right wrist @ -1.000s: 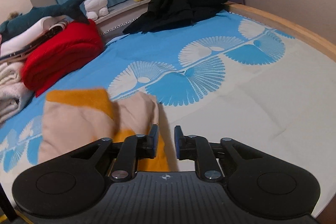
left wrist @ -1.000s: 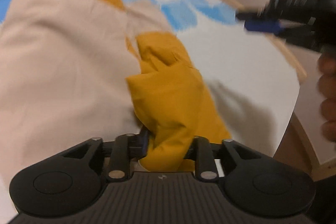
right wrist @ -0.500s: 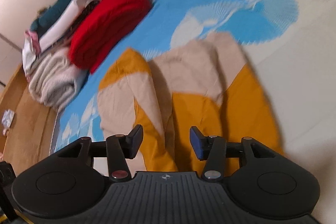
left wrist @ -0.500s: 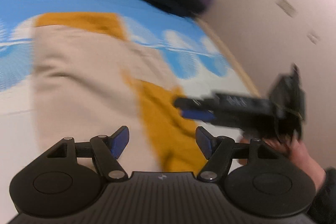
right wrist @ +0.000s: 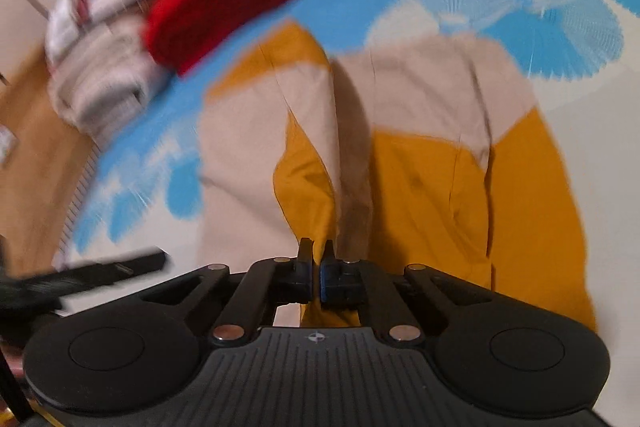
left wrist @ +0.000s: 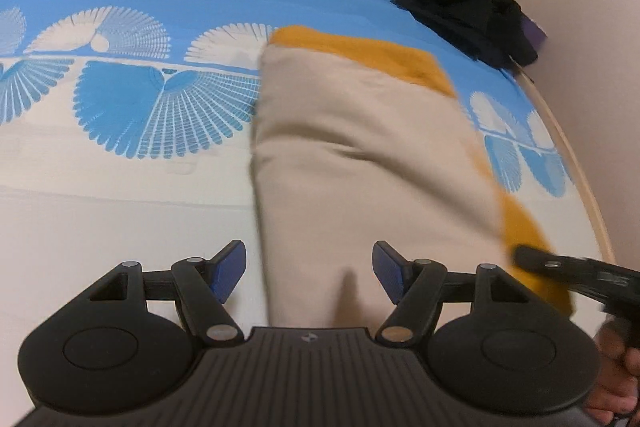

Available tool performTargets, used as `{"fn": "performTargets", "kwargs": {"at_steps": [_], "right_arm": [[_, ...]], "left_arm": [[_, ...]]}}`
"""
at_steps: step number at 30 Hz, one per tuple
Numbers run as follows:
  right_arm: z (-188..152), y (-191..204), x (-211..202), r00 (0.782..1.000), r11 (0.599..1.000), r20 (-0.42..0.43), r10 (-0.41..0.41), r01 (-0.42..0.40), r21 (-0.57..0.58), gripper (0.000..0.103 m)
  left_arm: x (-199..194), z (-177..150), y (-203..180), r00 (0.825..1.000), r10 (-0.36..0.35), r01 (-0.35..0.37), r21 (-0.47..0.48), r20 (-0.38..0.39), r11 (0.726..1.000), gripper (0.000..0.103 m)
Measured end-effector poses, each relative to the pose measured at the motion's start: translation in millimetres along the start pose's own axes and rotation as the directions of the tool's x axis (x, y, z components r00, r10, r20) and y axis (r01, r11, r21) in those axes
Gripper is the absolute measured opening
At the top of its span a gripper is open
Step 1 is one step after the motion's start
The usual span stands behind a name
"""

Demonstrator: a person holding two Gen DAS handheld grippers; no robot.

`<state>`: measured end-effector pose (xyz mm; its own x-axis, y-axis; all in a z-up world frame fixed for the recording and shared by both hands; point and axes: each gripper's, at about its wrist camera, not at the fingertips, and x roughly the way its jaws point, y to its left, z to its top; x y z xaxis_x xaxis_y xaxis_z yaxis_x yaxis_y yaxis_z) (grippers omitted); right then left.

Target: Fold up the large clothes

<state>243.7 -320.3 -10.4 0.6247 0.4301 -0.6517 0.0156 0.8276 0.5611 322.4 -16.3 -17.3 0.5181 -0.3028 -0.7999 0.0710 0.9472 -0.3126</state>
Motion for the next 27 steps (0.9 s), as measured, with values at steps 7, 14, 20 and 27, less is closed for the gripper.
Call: {"fn": "performTargets", "kwargs": {"at_steps": [7, 14, 20, 27], "right_arm": [[-1, -88, -78, 0.973, 0.972, 0.095, -0.209, 0.195, 0.133, 0.001], [-11, -125, -68, 0.964, 0.954, 0.024, -0.266, 0.259, 0.152, 0.001], [-21, -125, -23, 0.935, 0.942, -0.144, -0.325, 0.333, 0.037, 0.002], [-19, -124, -20, 0.941, 0.945, -0.118, -0.316, 0.323, 0.051, 0.009]], "left_arm": [[23, 1, -37, 0.998, -0.056, 0.058, 0.078, -0.018, 0.995, 0.084], [47, -9, -74, 0.990, -0.130, 0.136, 0.139, -0.057, 0.981, 0.084], [85, -37, -82, 0.988, 0.012, 0.035, 0.293, -0.156, 0.955, 0.090], [77, -29, -79, 0.991, -0.008, 0.045, 0.275, -0.134, 0.960, 0.090]]}}
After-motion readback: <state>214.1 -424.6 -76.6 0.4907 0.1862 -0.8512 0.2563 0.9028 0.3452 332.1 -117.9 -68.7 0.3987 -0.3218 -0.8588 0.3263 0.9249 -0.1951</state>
